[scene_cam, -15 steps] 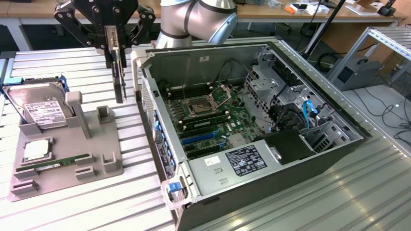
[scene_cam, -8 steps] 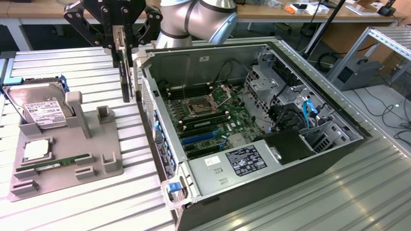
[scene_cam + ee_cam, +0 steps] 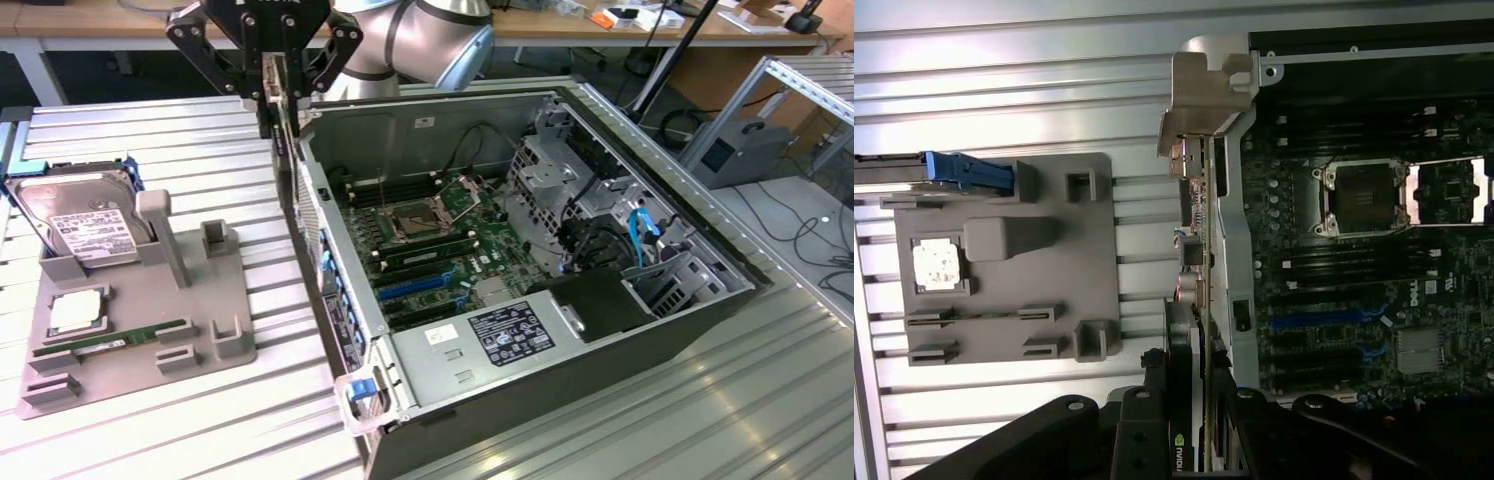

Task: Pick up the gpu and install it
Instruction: 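Pick up the gpu and move the gpu toward the slot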

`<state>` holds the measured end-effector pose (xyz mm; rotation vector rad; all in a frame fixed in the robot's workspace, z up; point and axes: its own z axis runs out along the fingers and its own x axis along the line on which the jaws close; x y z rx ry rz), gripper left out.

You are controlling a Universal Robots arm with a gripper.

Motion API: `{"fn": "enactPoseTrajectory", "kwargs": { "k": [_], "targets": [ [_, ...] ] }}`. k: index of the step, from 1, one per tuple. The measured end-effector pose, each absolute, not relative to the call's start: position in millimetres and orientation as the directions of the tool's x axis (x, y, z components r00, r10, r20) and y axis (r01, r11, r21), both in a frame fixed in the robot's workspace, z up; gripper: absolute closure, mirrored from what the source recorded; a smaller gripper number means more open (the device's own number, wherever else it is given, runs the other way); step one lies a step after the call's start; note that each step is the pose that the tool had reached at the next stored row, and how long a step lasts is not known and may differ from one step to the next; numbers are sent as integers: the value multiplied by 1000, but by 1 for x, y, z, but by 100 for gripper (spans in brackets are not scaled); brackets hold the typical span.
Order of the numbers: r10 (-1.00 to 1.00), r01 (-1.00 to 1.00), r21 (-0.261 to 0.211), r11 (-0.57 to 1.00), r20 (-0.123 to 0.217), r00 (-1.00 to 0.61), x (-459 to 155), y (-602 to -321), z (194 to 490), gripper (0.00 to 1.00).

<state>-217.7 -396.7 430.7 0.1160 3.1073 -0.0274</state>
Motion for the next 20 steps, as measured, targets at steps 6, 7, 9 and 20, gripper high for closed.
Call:
{"fn": "enactPoseTrajectory", "kwargs": {
  "k": [6, 7, 9, 20],
  "targets": [
    [74, 75, -20, 997, -33, -997, -203, -397, 431, 73],
    [74, 75, -20, 997, -33, -997, -201, -397, 431, 73],
    [74, 75, -21, 997, -33, -997, -197, -397, 431, 73],
    [74, 75, -27, 997, -31, -997, -166, -397, 431, 73]
  ]
}}
